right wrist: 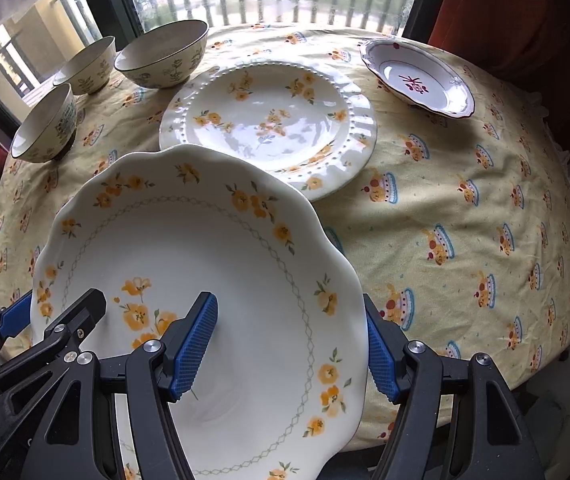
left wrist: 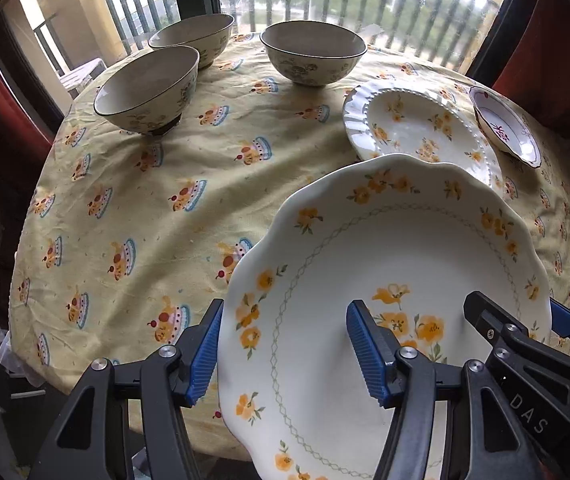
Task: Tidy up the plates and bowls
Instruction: 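Lift the wavy-rimmed plate with the right gripper and carry it toward the bowls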
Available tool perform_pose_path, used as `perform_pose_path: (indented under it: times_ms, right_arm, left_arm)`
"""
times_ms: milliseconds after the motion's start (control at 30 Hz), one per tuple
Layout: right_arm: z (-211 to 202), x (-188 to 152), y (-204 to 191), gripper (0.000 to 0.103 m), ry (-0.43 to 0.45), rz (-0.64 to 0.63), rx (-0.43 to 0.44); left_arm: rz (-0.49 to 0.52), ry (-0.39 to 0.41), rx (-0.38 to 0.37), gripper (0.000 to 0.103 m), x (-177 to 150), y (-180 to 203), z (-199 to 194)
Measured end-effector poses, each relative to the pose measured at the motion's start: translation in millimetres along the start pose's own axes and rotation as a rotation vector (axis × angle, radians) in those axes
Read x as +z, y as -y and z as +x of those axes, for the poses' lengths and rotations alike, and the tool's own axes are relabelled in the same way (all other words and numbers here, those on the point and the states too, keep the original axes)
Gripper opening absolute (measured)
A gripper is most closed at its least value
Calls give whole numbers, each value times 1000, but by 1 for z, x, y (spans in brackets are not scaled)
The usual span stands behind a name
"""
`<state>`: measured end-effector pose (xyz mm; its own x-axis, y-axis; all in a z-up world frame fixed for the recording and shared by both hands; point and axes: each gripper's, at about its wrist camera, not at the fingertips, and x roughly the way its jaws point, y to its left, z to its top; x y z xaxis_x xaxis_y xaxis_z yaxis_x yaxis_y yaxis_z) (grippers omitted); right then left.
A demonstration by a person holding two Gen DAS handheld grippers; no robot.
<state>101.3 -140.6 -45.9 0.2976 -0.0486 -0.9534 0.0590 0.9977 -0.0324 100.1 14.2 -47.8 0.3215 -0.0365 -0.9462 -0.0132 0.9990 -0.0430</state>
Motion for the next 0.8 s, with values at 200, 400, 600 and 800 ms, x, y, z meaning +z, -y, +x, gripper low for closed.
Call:
perform_pose_path:
  times_ms: [200,400,600,800]
  right_arm:
    - [3,1,-49,73,-4,-24,10]
    - [14,4,-86,73,-17,-66,14]
    - [32,14,-106,73,-38,-77,1]
    - [50,24,-117,73,-54,-92,-22]
  left_arm:
    - [-30,-4,2,61,-2,-47,1]
    - [-59,-32,6,61,-2,-82,14]
    - [-57,-42,-6,61,8,-98,30]
    - [-57,-63,-12,61,17,-105,49]
